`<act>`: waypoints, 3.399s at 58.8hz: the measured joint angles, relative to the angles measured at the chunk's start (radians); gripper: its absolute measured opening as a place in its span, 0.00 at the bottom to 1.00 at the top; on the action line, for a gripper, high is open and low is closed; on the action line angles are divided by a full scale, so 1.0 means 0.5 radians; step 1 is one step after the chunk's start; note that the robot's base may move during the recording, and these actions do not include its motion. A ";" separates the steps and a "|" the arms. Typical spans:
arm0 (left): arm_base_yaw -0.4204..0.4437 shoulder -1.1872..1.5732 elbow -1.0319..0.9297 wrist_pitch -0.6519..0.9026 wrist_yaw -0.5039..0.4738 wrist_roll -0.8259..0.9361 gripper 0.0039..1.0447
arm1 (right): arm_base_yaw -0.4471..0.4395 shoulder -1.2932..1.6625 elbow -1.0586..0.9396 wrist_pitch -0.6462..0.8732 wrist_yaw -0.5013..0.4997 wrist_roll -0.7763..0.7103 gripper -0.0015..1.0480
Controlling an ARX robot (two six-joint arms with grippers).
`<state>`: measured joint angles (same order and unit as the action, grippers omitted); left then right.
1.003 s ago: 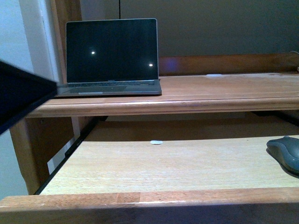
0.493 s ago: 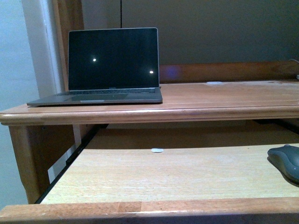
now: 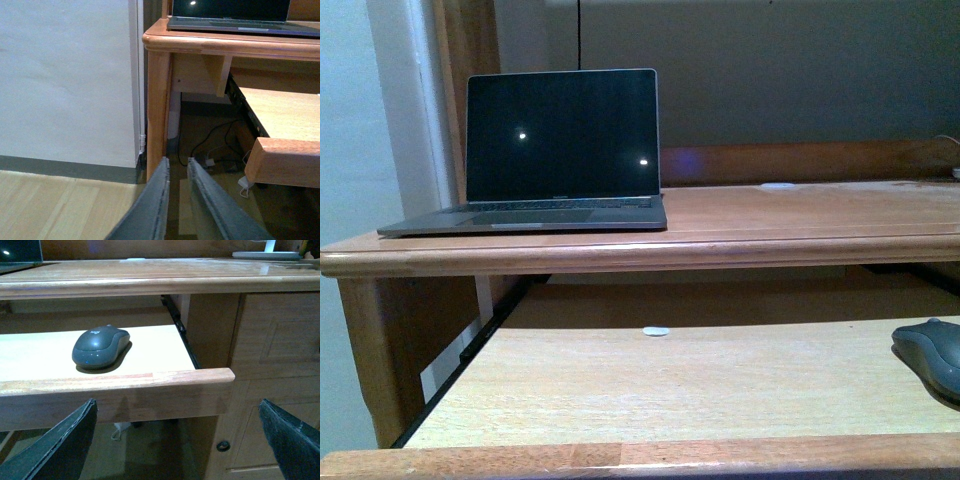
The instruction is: Place mouse
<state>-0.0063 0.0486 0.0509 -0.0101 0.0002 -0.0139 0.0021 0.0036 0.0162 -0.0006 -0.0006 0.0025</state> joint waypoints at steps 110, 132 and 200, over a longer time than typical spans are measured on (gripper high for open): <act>0.002 -0.088 -0.082 0.012 -0.001 0.010 0.93 | 0.686 2.858 1.472 0.401 0.709 -0.069 0.70; 0.002 -0.088 -0.082 0.012 -0.001 0.010 0.93 | 0.551 2.609 1.478 0.302 0.586 0.053 0.53; 0.002 -0.088 -0.082 0.012 -0.001 0.011 0.93 | 0.864 3.803 3.178 -0.024 0.850 0.035 0.53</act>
<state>-0.0055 0.0048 0.0101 -0.0040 -0.0002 -0.0086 0.4339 1.9049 1.6051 -0.0124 0.4244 0.0200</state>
